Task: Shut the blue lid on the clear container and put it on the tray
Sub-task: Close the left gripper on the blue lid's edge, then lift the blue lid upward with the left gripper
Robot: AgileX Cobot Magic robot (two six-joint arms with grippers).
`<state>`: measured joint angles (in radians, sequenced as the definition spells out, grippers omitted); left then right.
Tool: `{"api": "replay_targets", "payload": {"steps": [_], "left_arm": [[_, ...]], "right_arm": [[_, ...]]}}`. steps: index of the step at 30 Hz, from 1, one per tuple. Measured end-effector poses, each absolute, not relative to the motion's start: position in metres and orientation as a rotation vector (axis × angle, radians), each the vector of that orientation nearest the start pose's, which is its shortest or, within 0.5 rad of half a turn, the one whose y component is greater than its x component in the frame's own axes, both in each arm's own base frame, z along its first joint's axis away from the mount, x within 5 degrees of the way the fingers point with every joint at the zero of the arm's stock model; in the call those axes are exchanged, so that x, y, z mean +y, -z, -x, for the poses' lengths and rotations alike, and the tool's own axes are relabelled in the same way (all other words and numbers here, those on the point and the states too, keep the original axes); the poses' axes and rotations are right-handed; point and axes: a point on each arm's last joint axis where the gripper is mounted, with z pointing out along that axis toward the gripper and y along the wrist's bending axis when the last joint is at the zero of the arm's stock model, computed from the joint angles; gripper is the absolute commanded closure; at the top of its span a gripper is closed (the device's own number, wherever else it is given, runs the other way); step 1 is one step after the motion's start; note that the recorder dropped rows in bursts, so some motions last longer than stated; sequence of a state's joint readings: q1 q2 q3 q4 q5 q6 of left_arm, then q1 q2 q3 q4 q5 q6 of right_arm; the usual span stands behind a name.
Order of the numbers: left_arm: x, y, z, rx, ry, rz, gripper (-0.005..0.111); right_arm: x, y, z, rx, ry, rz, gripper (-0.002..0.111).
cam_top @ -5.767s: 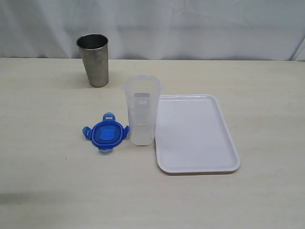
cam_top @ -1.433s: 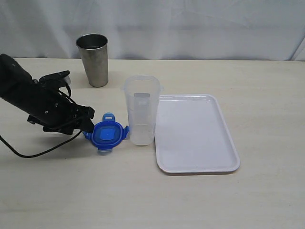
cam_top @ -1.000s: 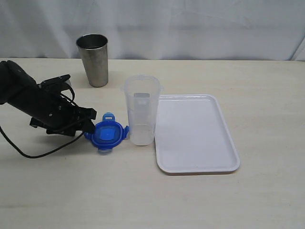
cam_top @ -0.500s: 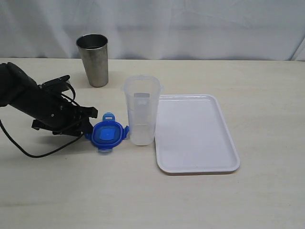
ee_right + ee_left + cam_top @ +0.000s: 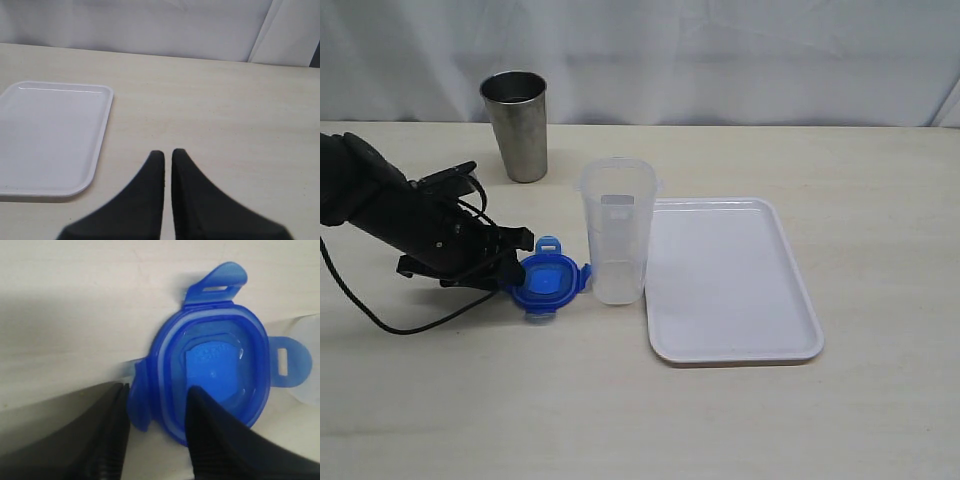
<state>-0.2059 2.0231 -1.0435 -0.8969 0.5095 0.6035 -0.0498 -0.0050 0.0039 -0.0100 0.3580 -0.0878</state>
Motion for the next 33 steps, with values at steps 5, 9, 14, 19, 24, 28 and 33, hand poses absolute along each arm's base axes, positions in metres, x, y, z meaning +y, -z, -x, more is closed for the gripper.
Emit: {"api": "replay_targets", "payload": {"steps": [5, 9, 14, 19, 24, 28, 33], "left_arm": [[-0.108, -0.099, -0.346, 2.822, 0.651, -0.071, 0.069], [-0.108, -0.099, -0.346, 2.818, 0.645, -0.068, 0.069], [-0.108, -0.099, -0.346, 2.819, 0.638, -0.078, 0.069], [-0.107, -0.099, -0.346, 2.823, 0.623, -0.105, 0.080], [-0.106, -0.098, -0.346, 2.820, 0.608, -0.115, 0.096], [-0.106, -0.098, -0.346, 2.820, 0.608, -0.115, 0.103], [-0.105, -0.109, -0.344, 2.805, 0.559, -0.223, 0.107]], "right_arm": [[-0.003, -0.180, -0.053, 1.841, 0.106, 0.041, 0.103], [-0.003, -0.180, -0.053, 1.841, 0.106, 0.041, 0.103], [-0.003, -0.180, -0.053, 1.841, 0.106, 0.041, 0.103], [-0.003, -0.180, -0.053, 1.841, 0.106, 0.041, 0.103], [-0.003, -0.180, -0.053, 1.841, 0.106, 0.041, 0.103], [-0.003, -0.180, -0.053, 1.841, 0.106, 0.041, 0.103], [-0.003, -0.180, -0.053, 1.841, 0.106, 0.041, 0.103]]}}
